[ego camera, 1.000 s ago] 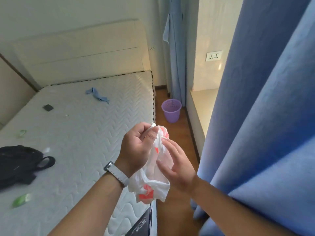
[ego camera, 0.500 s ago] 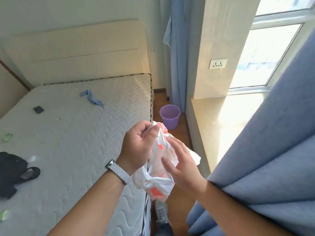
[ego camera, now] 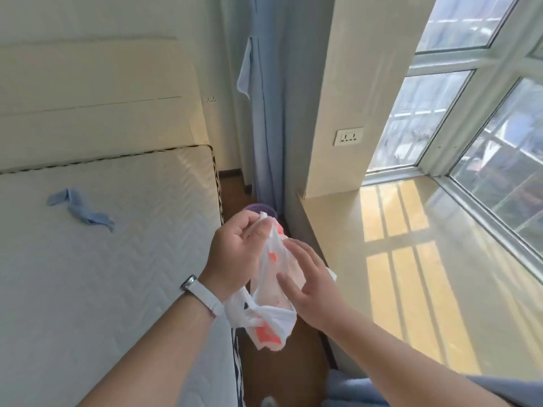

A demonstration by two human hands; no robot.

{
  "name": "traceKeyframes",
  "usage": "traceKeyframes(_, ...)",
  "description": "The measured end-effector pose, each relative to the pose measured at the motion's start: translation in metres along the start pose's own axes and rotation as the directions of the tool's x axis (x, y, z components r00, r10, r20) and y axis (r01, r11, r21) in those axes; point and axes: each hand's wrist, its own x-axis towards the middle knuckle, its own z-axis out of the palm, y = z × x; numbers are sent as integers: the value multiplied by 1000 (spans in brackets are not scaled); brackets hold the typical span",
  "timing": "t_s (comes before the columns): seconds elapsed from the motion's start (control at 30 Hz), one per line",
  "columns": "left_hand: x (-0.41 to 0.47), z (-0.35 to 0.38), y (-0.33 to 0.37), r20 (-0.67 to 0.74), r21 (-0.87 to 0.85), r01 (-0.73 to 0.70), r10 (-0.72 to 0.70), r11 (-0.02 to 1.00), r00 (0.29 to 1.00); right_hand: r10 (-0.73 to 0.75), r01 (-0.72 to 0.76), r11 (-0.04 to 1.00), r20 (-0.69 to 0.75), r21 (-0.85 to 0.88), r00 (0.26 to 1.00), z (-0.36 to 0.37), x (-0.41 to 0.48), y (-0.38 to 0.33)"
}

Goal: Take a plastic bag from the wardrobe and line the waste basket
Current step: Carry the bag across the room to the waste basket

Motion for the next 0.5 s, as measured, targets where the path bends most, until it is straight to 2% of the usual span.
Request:
traceKeyframes(0.23, 73, 5, -32, 69, 18, -5, 4, 1000, 998, 68, -68, 997, 13, -36, 998, 8, 70, 23)
traceKeyframes(0.5, 159, 29, -92, 91, 48, 65, -69, 997, 993, 113, -113, 994, 70, 2, 991, 33, 159, 86)
